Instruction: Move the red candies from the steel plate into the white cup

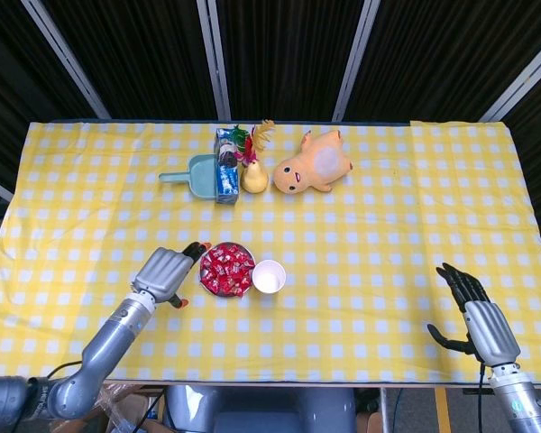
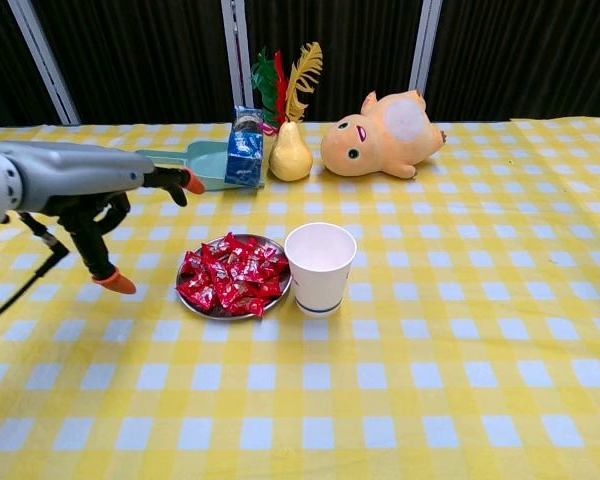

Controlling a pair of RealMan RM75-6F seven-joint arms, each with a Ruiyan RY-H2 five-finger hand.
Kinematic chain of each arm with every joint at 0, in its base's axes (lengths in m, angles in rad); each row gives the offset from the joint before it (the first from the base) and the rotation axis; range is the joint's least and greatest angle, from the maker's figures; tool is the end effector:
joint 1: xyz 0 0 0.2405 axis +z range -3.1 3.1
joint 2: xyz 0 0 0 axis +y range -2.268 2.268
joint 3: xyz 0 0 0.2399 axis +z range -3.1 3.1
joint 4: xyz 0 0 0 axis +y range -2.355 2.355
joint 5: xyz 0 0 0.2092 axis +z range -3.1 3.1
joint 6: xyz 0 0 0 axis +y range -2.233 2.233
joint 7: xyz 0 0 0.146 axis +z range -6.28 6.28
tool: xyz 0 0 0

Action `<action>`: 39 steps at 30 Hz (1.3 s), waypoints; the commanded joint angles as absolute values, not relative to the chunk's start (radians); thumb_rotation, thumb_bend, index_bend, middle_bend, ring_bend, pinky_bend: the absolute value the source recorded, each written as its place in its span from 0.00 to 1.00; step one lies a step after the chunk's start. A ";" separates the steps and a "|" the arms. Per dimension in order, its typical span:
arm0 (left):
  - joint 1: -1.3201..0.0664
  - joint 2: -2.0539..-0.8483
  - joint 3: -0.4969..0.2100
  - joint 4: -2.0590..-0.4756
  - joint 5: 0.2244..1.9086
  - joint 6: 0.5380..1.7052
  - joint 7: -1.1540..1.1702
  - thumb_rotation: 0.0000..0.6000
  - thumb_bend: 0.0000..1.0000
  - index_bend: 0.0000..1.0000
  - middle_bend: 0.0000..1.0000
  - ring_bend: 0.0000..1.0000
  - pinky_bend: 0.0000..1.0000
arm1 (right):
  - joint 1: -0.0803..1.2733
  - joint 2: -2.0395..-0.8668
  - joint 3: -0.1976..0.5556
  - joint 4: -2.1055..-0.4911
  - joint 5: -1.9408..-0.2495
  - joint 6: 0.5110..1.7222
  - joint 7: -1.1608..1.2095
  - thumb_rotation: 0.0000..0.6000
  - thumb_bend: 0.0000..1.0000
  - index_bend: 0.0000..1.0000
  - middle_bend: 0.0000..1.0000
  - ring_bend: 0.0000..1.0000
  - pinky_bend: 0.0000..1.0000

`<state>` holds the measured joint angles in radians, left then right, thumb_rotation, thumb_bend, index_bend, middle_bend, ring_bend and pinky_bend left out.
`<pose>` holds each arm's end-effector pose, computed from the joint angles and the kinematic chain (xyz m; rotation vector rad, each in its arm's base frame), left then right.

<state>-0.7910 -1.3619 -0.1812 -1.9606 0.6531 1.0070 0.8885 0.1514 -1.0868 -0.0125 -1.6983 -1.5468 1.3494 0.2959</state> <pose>-0.1025 0.2862 0.0082 -1.9953 -0.9531 -0.6115 -0.2761 -0.1831 0.1257 1.4339 -1.2794 1.0862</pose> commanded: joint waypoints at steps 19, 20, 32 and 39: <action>-0.979 -1.639 -0.183 -1.698 0.480 1.092 0.967 1.00 0.21 0.16 0.18 0.73 0.81 | 0.158 -1.071 -0.010 -1.711 -1.535 1.323 0.342 1.00 0.36 0.00 0.00 0.00 0.00; -0.982 -1.644 -0.183 -1.691 0.475 1.091 0.967 1.00 0.21 0.17 0.18 0.73 0.81 | 0.158 -1.071 -0.010 -1.711 -1.534 1.323 0.343 1.00 0.36 0.00 0.00 0.00 0.00; -1.022 -1.729 -0.173 -1.590 0.441 1.075 0.959 1.00 0.24 0.27 0.29 0.74 0.83 | 0.157 -1.068 -0.005 -1.718 -1.524 1.320 0.356 1.00 0.36 0.00 0.00 0.00 0.00; -1.021 -1.765 -0.160 -1.534 0.458 1.072 0.936 1.00 0.34 0.44 0.53 0.77 0.86 | 0.158 -1.066 -0.005 -1.719 -1.520 1.313 0.360 1.00 0.36 0.00 0.00 0.00 0.00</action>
<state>-1.0218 -1.7600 -0.1626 -1.5404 0.4531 1.0730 0.9408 0.1584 -1.0658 -0.0050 -1.7192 -1.5205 1.3132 0.3601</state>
